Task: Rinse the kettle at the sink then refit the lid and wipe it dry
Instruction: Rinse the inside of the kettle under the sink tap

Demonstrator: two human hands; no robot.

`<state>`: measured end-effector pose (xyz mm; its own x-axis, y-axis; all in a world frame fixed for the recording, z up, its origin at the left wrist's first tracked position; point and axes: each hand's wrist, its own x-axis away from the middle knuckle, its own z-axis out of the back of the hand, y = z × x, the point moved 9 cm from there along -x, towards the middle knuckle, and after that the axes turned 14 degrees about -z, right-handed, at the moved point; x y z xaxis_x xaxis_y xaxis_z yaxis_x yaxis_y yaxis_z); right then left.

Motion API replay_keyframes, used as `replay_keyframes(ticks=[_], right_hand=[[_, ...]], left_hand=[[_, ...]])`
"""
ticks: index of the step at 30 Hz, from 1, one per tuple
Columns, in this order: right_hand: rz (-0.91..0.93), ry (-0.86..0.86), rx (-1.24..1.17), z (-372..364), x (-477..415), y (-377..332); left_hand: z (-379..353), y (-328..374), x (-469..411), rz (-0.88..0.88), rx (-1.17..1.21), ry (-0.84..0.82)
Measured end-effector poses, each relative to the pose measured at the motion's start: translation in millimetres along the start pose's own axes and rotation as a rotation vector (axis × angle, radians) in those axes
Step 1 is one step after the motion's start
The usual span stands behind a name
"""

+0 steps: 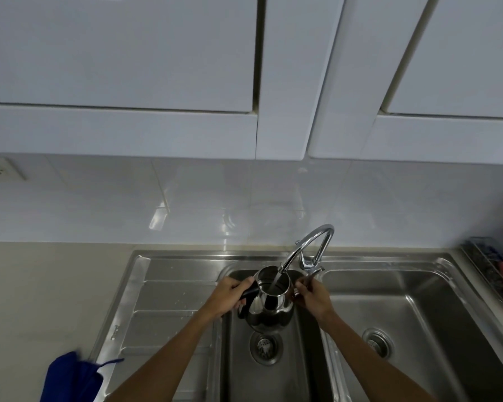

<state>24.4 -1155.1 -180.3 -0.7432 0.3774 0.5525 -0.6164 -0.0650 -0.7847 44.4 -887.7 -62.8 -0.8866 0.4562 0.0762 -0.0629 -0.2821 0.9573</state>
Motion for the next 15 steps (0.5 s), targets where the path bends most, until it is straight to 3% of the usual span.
replay_keyframes(ticks=[15], right_hand=[[-0.052,-0.089,-0.178,-5.1,31.5,-18.6]], left_hand=[[-1.7,-18.1,-4.4,-0.007,-0.016,-0.060]])
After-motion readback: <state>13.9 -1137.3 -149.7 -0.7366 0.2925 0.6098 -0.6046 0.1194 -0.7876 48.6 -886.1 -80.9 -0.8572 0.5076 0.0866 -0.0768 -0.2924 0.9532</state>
